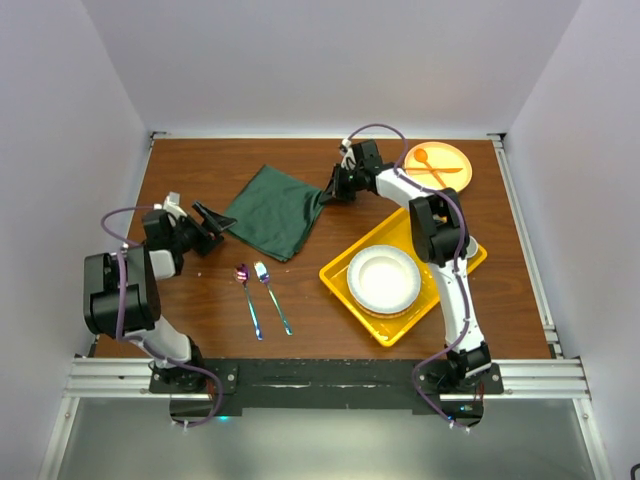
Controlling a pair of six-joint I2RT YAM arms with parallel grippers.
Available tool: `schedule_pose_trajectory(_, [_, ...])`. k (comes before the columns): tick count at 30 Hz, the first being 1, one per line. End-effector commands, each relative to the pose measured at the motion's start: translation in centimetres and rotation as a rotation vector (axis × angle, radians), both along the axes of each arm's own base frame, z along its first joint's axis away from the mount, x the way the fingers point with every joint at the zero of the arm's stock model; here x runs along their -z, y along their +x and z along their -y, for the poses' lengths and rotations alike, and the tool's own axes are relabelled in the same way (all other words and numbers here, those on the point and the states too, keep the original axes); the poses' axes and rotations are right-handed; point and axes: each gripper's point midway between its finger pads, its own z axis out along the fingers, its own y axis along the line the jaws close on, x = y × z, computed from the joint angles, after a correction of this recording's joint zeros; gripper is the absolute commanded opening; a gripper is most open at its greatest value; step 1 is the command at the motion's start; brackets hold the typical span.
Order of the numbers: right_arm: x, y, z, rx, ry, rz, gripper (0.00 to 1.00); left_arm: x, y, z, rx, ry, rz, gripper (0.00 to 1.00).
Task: Fold the napkin into a case and place the utensils inside
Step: Pick up the square-folded napkin from the center of the board.
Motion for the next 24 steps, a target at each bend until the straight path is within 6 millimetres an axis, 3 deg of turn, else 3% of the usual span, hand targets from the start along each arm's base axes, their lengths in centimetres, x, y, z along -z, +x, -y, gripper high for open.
schedule_pose_trajectory(1, [-1.7,-0.8,0.0,-0.010,0.008,0.000,0.07,-1.8,1.9,0.5,0.012,-0.063,0.083,0.91])
schedule_pose_trajectory(6, [-1.1,-0.8,0.1,-0.010,0.000,-0.004,0.21,-1.9,3.1,0.9,0.017,-0.071,0.100,0.90])
schedule_pose_trajectory(10, [-0.7,-0.7,0.1,-0.006,-0.008,-0.011,0.43,-2.2,4.0,1.2,0.016,-0.099,0.110,0.90])
schedule_pose_trajectory(19, [-0.8,-0.4,-0.2,0.006,0.008,-0.017,0.55,-1.1,4.8,1.6,0.018,-0.104,0.086,0.89])
schedule_pose_trajectory(24, [-3.1,-0.2,-0.9,-0.009,0.068,0.011,0.56,-0.8,5.0,1.5,0.030,-0.091,0.080,0.89])
